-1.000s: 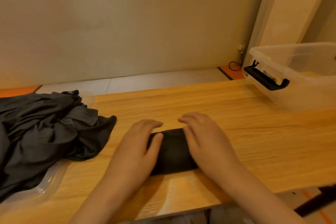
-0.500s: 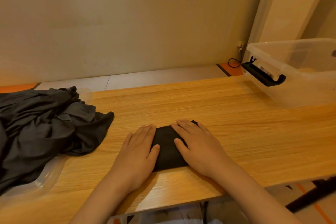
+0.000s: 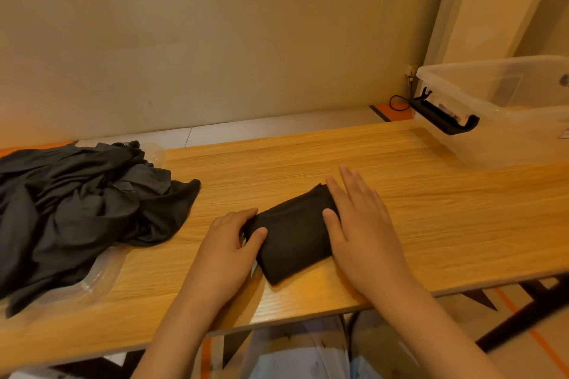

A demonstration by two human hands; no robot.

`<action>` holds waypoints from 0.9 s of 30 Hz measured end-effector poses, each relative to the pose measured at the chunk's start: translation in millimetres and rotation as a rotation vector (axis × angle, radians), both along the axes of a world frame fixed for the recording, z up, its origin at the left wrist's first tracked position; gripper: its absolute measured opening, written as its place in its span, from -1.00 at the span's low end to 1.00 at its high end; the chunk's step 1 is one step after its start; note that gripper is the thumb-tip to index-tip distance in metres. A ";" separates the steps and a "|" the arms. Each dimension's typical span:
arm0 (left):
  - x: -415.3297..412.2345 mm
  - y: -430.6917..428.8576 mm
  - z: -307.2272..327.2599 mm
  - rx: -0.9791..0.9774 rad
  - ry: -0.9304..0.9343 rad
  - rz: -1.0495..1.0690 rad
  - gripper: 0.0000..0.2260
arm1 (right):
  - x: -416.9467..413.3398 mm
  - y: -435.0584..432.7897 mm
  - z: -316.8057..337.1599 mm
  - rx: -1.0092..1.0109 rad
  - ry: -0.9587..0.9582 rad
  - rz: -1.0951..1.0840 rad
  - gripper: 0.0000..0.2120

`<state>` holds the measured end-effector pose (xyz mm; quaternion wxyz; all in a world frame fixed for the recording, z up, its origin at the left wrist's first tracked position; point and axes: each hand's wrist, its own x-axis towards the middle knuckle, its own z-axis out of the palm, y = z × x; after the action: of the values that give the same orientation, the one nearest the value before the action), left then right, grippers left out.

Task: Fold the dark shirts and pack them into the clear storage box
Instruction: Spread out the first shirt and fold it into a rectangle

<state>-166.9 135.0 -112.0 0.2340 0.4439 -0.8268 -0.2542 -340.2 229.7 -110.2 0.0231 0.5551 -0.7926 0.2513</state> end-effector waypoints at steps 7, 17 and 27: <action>2.4 37.7 1.0 -0.025 0.017 0.005 -0.68 | 46.4 31.8 -14.5 0.127 0.019 0.036 -0.16; 8.0 42.2 9.4 -0.009 -0.020 -0.256 -0.51 | -23.9 48.5 8.9 0.234 0.182 0.199 -0.22; -22.8 -13.6 -2.5 -0.390 -0.403 -0.631 -0.46 | 38.7 46.0 -27.3 0.301 0.113 0.152 -0.44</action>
<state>-189.7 121.4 -114.5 0.0579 0.1572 -0.9840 -0.0603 -301.5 275.6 -137.6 -0.0348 0.6238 -0.7745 0.0996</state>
